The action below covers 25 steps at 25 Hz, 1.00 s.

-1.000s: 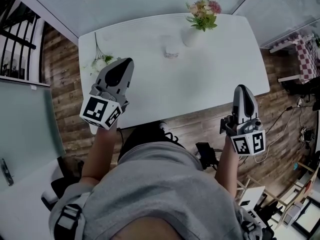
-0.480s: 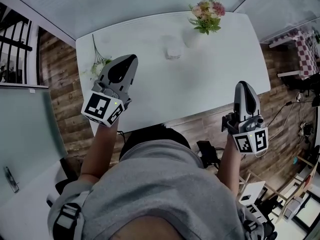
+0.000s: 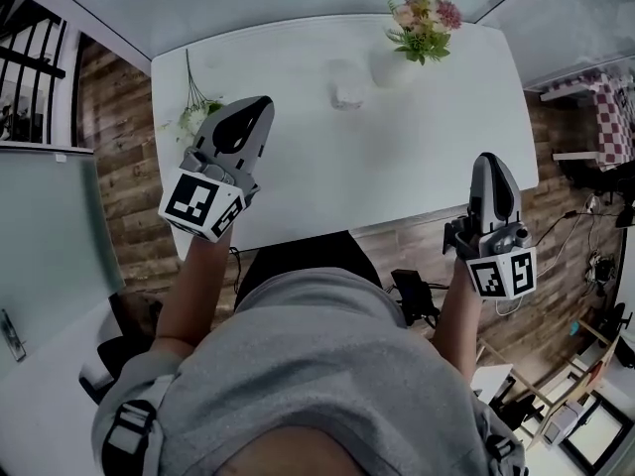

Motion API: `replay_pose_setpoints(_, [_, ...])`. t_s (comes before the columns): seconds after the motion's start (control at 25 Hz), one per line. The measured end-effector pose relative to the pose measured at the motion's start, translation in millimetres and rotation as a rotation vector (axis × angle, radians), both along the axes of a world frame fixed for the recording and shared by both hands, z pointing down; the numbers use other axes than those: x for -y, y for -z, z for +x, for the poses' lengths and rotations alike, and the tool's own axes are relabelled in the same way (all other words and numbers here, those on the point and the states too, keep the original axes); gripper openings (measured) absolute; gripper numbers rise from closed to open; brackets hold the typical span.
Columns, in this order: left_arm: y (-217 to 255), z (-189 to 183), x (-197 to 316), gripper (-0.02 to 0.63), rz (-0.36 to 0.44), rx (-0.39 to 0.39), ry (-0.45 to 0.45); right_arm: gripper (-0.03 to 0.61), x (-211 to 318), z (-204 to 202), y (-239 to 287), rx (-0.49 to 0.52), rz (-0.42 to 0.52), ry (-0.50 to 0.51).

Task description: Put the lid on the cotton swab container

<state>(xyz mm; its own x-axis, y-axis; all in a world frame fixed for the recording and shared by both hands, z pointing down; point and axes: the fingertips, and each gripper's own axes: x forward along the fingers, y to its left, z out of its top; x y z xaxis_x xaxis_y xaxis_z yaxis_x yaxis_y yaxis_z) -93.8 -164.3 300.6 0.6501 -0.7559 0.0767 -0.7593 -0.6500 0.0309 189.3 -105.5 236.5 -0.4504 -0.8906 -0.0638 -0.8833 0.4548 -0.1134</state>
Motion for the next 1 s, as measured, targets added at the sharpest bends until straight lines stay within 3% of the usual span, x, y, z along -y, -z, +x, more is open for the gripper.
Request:
replay_pose_setpoints(0.2, [3.7, 12.4, -1.6, 0.008, -0.002, 0.001, 0.036, 0.026, 9.7, 3.3, 2.2, -0.007, 0.013, 0.059])
replay_pose_setpoints(0.6, [-5.3, 27.9, 7.9, 0.008, -0.020, 0.032, 0.050, 0.026, 32.6, 22.9, -16.2, 0.035, -0.008, 0.080])
replay_pose_setpoints(1.0, [-24.4, 45.5, 6.0, 0.008, -0.062, 0.052, 0.009, 0.026, 39.4, 29.5, -29.7, 0.034, -0.033, 0.091])
